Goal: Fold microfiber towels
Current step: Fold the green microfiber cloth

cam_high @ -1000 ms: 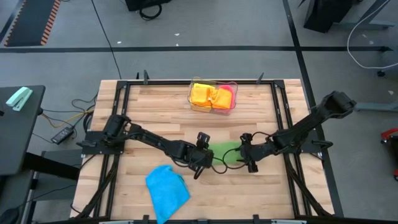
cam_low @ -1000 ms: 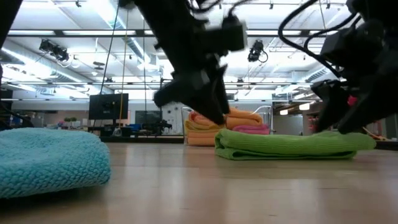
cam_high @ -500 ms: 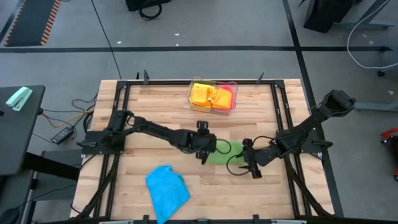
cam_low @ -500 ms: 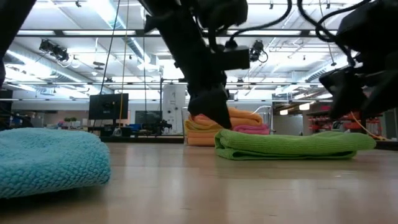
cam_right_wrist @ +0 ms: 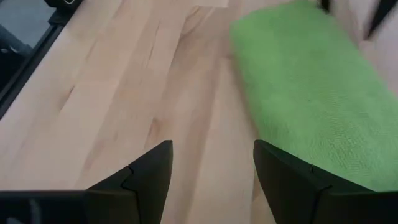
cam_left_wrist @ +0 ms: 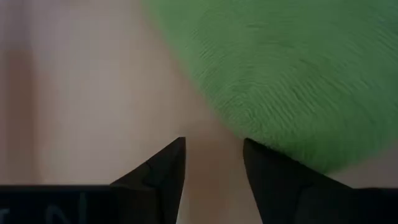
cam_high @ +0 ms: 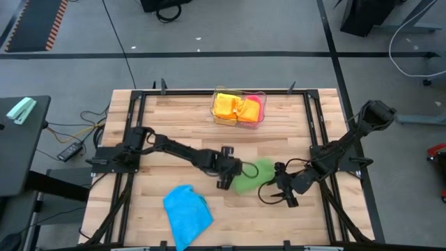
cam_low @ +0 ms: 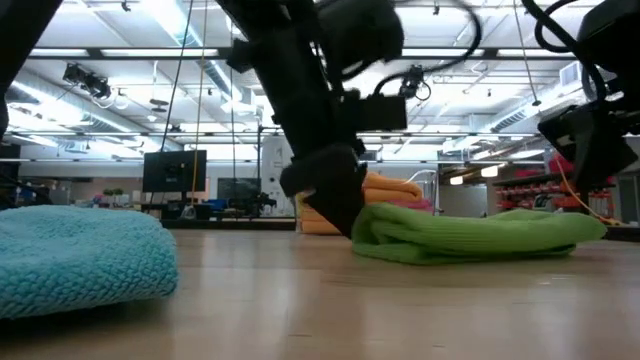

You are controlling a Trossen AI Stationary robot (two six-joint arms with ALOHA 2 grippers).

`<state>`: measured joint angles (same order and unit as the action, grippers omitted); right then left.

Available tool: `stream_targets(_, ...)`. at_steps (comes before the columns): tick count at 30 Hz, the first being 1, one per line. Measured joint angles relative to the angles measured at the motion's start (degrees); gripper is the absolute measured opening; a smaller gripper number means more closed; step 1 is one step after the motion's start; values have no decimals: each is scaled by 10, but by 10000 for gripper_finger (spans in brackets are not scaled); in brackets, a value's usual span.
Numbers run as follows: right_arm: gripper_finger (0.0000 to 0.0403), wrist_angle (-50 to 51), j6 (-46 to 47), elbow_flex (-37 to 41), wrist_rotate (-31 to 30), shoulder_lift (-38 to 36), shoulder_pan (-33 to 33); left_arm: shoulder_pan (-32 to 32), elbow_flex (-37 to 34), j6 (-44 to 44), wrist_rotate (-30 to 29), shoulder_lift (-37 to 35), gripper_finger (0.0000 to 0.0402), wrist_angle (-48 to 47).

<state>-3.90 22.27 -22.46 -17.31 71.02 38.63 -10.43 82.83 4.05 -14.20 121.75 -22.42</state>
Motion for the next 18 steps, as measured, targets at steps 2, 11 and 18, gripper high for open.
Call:
stream_targets(2, 233, 0, 9, 0, 0, 0, 7, -19, 0, 0, 3, 0, 171, 22)
stream_targets(11, 233, -7, 21, 0, 13, 0, 39, -101, 0, 63, 16, 26, 171, 189)
stream_targets(18, 233, -35, 20, 0, -20, 4, 64, -140, 1, 136, -101, 19, 171, 187)
